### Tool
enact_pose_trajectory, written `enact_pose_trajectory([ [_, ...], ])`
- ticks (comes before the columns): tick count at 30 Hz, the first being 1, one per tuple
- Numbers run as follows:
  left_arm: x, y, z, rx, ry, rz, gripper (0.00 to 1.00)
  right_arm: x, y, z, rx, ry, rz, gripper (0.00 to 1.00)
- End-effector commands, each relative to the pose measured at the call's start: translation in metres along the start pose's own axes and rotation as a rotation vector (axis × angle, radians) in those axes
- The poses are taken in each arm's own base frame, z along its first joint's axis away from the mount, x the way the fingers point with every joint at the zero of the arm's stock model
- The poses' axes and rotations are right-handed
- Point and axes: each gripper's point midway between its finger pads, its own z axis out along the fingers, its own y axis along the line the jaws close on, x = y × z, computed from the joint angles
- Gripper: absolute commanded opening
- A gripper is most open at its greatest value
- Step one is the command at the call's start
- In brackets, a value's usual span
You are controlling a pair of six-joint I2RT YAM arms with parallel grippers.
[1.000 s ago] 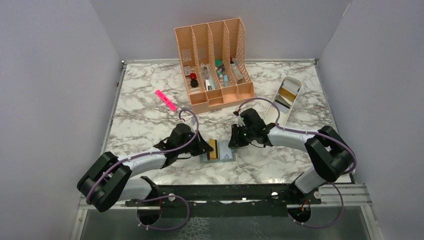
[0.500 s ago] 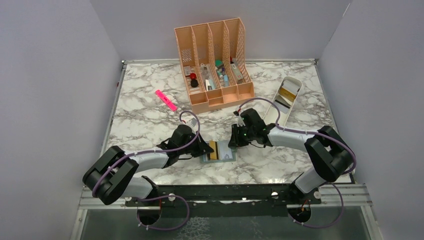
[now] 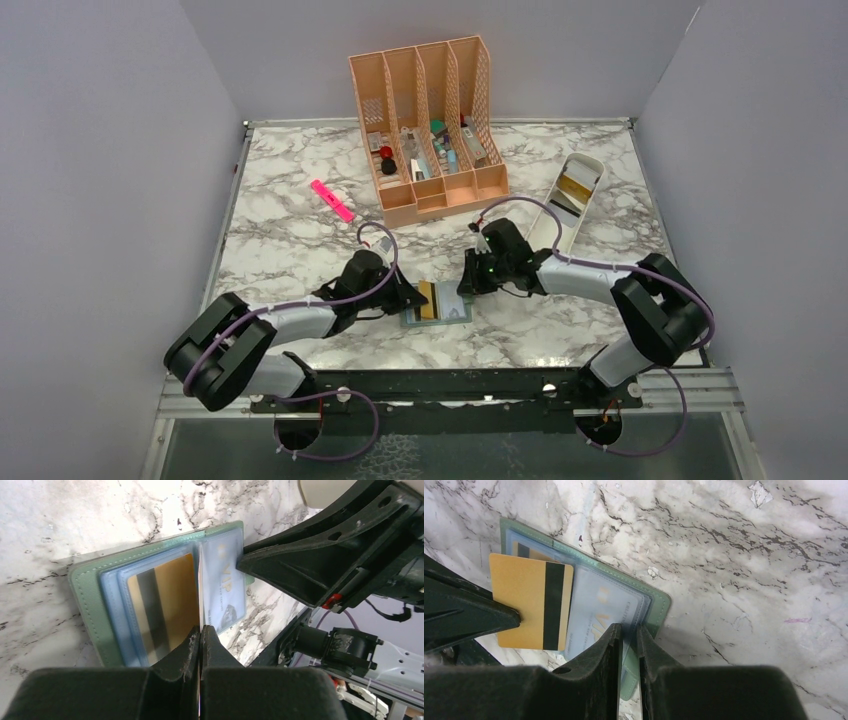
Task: Put the credit cards into the card holder
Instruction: Insert the credit card into the card holder.
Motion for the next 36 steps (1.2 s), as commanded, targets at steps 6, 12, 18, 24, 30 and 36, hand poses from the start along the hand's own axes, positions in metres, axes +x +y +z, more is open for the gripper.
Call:
enact_pose_trajectory([
  [6, -0.005, -0.024, -0.008, 0.087, -0.018, -0.006, 0.00, 0.017, -0.015, -0.005, 0.061, -0.027, 0.045, 0.22],
  [12, -0.002, -0.015, -0.004, 0.060, -0.008, -0.013, 0.00, 0.021, -0.016, -0.002, 0.057, -0.008, 0.048, 0.22],
  [18, -0.001, -0.009, 0.001, 0.050, -0.003, -0.003, 0.00, 0.020, -0.015, -0.003, 0.055, -0.013, 0.047, 0.22],
  [24, 0.001, -0.003, 0.007, 0.034, 0.012, 0.004, 0.00, 0.019, -0.014, -0.004, 0.054, -0.015, 0.046, 0.22],
  [30, 0.007, 0.000, 0.009, 0.029, 0.036, 0.002, 0.00, 0.020, -0.015, -0.003, 0.055, -0.012, 0.046, 0.22],
  [36, 0.014, 0.001, 0.007, 0.030, 0.059, -0.003, 0.00, 0.019, -0.015, -0.002, 0.054, -0.011, 0.045, 0.22],
])
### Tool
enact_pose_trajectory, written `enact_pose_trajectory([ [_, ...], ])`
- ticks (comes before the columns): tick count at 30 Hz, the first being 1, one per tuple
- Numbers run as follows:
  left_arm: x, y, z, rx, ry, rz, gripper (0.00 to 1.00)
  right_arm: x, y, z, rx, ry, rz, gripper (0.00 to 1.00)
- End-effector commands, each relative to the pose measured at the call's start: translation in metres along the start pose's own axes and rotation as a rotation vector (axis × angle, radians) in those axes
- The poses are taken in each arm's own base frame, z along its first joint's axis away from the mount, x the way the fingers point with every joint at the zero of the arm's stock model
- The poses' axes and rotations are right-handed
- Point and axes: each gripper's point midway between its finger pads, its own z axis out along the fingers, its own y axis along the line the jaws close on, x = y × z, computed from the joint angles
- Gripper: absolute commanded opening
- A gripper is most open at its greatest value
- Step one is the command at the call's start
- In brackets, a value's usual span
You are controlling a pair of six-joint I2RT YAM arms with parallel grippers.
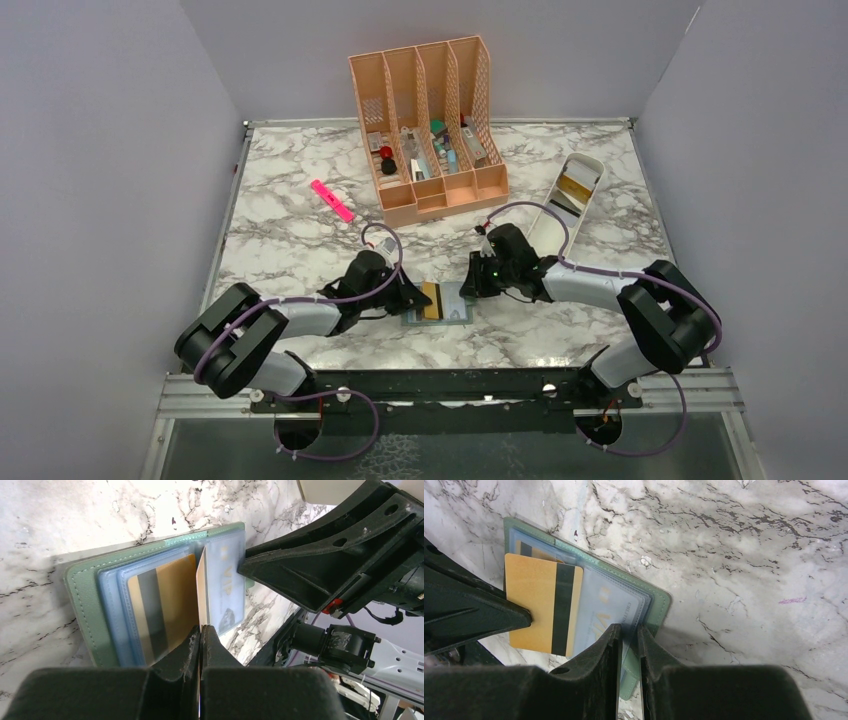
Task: Put the credit cards into the card holder
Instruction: Insert the credit card into the card holder.
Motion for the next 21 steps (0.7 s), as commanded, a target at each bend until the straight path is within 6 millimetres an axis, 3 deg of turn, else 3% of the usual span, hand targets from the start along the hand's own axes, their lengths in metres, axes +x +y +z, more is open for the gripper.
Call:
enact_pose_trajectory([
  [1, 0.012, 0.005, -0.001, -0.001, 0.041, 0.013, 0.00, 0.013, -0.013, 0.003, 0.054, 0.029, 0.000, 0.22],
  [7, 0.015, 0.012, 0.003, -0.022, 0.056, 0.028, 0.00, 0.013, -0.013, 0.003, 0.051, 0.029, -0.001, 0.22],
  [21, 0.018, 0.003, 0.015, -0.011, 0.098, 0.054, 0.02, 0.011, -0.009, 0.000, 0.038, 0.018, 0.006, 0.24],
])
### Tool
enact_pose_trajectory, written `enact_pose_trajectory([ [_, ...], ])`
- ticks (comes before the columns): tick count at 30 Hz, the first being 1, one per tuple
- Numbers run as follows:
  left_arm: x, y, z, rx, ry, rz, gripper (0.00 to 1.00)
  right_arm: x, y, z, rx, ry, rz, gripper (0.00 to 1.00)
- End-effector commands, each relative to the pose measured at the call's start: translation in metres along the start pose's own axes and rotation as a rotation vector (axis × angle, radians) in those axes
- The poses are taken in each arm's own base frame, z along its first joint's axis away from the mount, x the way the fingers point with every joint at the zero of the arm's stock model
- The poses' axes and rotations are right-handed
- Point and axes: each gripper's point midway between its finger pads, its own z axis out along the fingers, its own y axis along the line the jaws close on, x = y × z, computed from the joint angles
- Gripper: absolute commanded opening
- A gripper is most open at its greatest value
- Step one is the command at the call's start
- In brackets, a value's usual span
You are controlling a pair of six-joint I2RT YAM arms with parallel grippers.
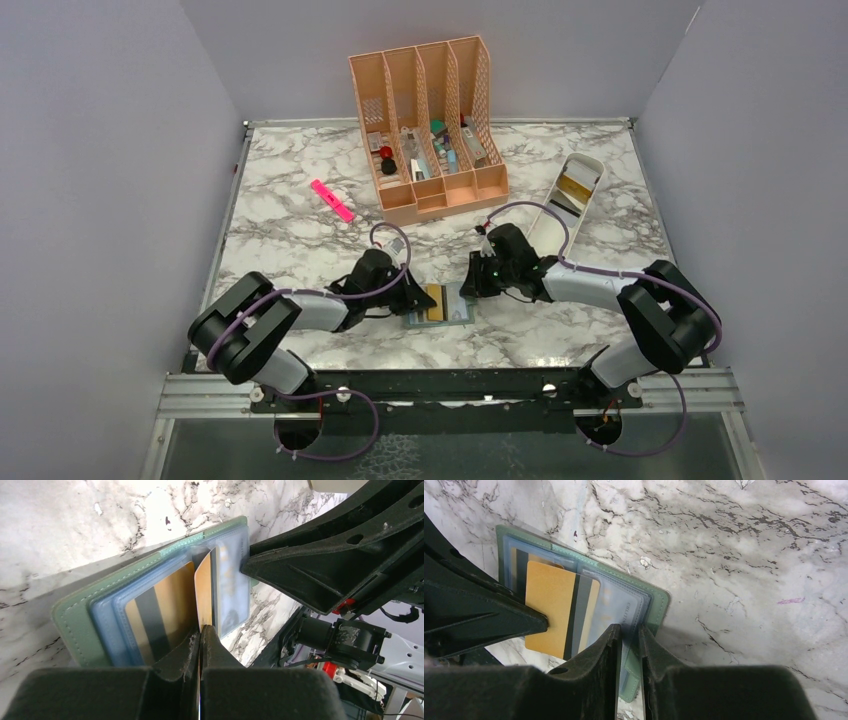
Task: Put the credit cards into the card holder
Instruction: Insert the credit card into the card holder.
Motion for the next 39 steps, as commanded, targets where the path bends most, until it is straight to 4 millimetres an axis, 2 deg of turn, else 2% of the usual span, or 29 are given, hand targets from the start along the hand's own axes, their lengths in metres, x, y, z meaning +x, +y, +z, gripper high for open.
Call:
enact_pose_trajectory([
  [1, 0.010, 0.000, 0.006, -0.013, 0.049, 0.029, 0.03, 0.010, -0.008, 0.000, 0.036, 0.016, 0.008, 0.24],
  [3, 0.009, -0.002, 0.007, -0.011, 0.043, 0.027, 0.08, 0.007, -0.005, -0.003, 0.030, 0.008, 0.009, 0.26],
  [8, 0.007, -0.004, 0.005, -0.009, 0.036, 0.033, 0.32, -0.007, -0.009, -0.019, 0.092, -0.035, -0.010, 0.35],
  [12, 0.003, -0.005, 0.005, -0.027, 0.028, 0.049, 0.41, -0.012, -0.005, -0.028, 0.087, -0.062, -0.006, 0.39],
  [20, -0.011, 0.006, 0.000, -0.156, -0.017, 0.089, 0.49, 0.002, -0.006, -0.030, 0.064, -0.044, 0.013, 0.37],
  [26, -0.013, 0.005, -0.006, -0.183, -0.034, 0.106, 0.60, 0.010, 0.001, -0.026, 0.007, -0.025, 0.018, 0.37],
  [31, -0.011, 0.006, -0.007, -0.211, -0.031, 0.127, 0.61, 0.019, 0.004, -0.021, -0.036, -0.011, 0.042, 0.34],
  [39, -0.002, -0.003, 0.001, -0.192, -0.008, 0.131, 0.59, 0.027, 0.004, -0.015, -0.062, -0.001, 0.062, 0.29],
])
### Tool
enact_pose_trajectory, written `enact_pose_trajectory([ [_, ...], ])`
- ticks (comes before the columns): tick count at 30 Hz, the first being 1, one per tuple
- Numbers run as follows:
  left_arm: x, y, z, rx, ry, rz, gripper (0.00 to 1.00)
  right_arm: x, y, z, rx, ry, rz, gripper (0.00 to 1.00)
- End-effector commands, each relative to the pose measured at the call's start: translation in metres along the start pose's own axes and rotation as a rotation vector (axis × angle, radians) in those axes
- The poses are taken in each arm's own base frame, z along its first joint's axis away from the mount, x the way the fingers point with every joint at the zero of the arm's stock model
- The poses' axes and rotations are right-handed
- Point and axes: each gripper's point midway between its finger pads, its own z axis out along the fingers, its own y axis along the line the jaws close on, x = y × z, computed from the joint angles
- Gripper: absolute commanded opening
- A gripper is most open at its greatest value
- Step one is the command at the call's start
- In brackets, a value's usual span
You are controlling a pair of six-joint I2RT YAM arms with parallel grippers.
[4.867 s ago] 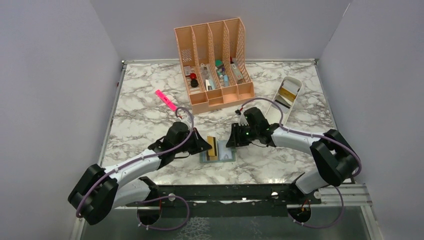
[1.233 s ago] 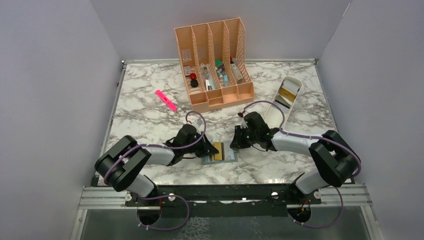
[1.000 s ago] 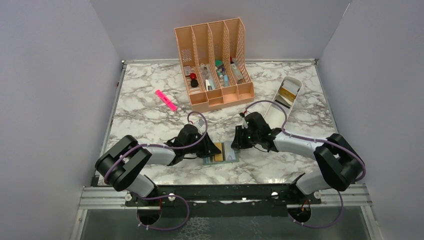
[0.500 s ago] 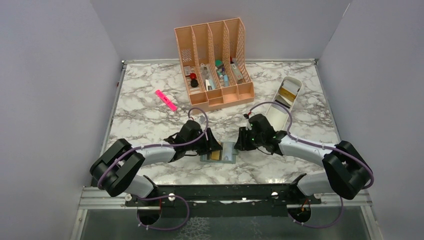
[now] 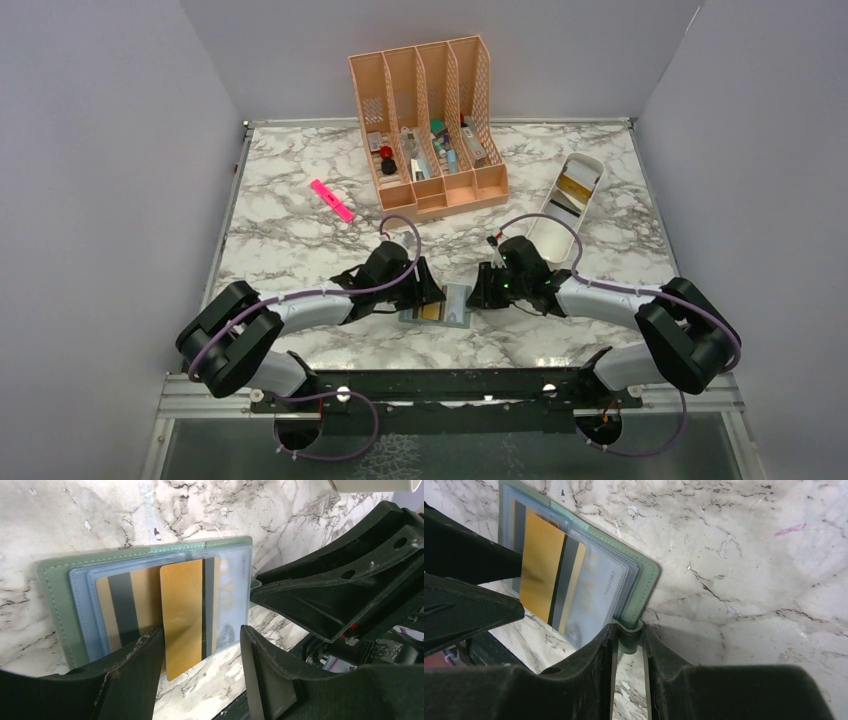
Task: Put the credit cards into the card holder
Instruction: Insert the credit card into the card holder.
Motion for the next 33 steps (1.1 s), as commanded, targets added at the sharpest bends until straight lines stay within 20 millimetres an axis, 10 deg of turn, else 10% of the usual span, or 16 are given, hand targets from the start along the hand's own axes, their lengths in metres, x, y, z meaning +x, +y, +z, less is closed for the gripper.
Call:
enact_pose_trajectory([
  [1, 0.009, 0.005, 0.005, -0.038, 0.020, 0.006, 0.59, 0.003, 0.006, 0.004, -0.044, -0.004, 0.006, 0.29],
  [20, 0.018, -0.040, 0.025, 0.101, 0.046, 0.118, 0.57, 0.002, 0.003, 0.011, -0.034, -0.004, -0.018, 0.30],
  [33, 0.000, -0.026, -0.002, -0.051, -0.006, 0.155, 0.61, -0.027, -0.003, -0.012, 0.073, -0.093, -0.073, 0.36],
])
